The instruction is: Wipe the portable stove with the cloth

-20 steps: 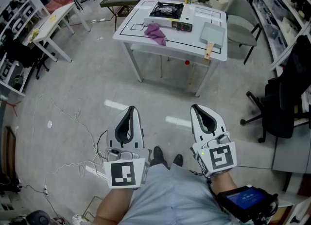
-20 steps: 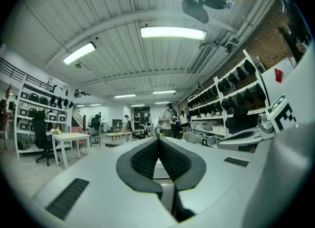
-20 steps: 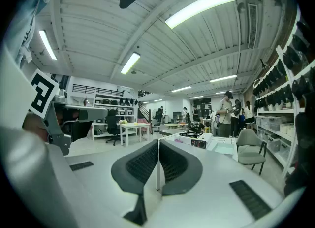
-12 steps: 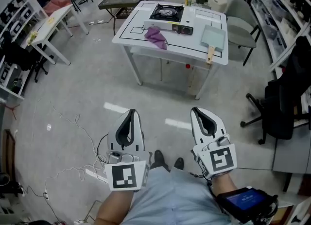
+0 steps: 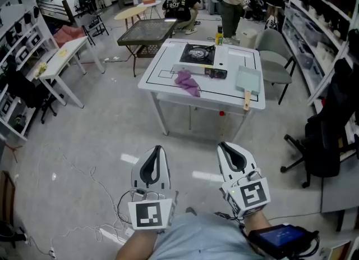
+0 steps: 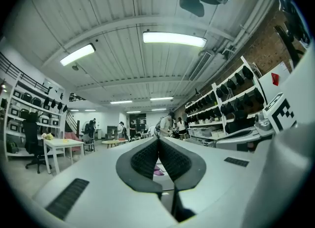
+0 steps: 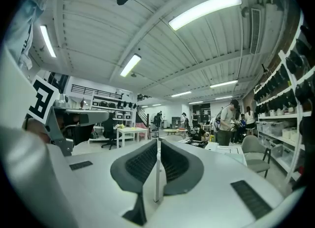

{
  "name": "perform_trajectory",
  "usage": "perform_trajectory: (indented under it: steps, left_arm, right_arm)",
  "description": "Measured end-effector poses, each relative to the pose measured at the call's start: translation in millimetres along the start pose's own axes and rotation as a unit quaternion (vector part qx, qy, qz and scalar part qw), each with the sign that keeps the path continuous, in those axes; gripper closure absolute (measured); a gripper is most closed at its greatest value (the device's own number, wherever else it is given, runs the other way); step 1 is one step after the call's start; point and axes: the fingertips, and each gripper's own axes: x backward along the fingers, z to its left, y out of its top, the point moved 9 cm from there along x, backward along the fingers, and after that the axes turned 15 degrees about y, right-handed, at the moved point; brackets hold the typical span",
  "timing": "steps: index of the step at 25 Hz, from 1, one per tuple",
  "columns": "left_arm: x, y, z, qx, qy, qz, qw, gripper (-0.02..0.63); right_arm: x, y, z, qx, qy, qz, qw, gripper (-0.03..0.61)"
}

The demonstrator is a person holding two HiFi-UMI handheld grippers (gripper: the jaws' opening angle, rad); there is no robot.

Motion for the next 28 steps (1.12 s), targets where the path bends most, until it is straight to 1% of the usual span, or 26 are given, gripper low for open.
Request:
perform_trajectory:
  steps: [2,4,8,12,16,20,24,28]
  left_arm:
    - [-6.0,-4.9,9.4,0.005,-0.013,-0.005,0.9999,0.594]
    - [-15.4,-8.1,18.5,-0.001,-0.017,-0.004,0.9999,0.594]
    - [-37.0,-17.2,25.6,0.01,-0.027,0.009,0.9995,0.594]
    - [-61.0,-39.6,27.1,0.018,-0.042,0.033,0.9984,0.594]
    - [-99.4,-62.3,25.6,0.007,-0.039,0.057,0.9976,0.594]
    - [-146.8,-77.1,20.2,-0.008,-0.041,0.072,0.9965,0.594]
    - [-200.7,-80.8,7.7,-0.02,-0.04,0.084,0.9954,0.594]
    - [-246.4,-77.0,-8.2,-0.034,-0.043,0.077,0.9955,0.594]
  right_arm:
    - [-8.0,2.3,4.1,0.004,-0.011,-0.004,1.0,0.525]
    - [-16.4,3.2,5.4,0.008,-0.023,-0.005,1.0,0.525]
    - [-34.4,0.6,-1.7,0.004,-0.032,0.003,0.999,0.525]
    - [-52.6,-14.1,-17.4,-0.013,-0.037,0.025,0.999,0.525]
    - [-78.3,-32.8,-45.4,-0.033,-0.037,0.039,0.998,0.525]
    - [-112.0,-49.4,-80.3,-0.053,-0.03,0.049,0.997,0.525]
    - [-143.5,-59.1,-122.7,-0.073,-0.024,0.052,0.996,0.525]
    - [-169.2,-57.6,-165.1,-0.08,-0.018,0.045,0.996,0.525]
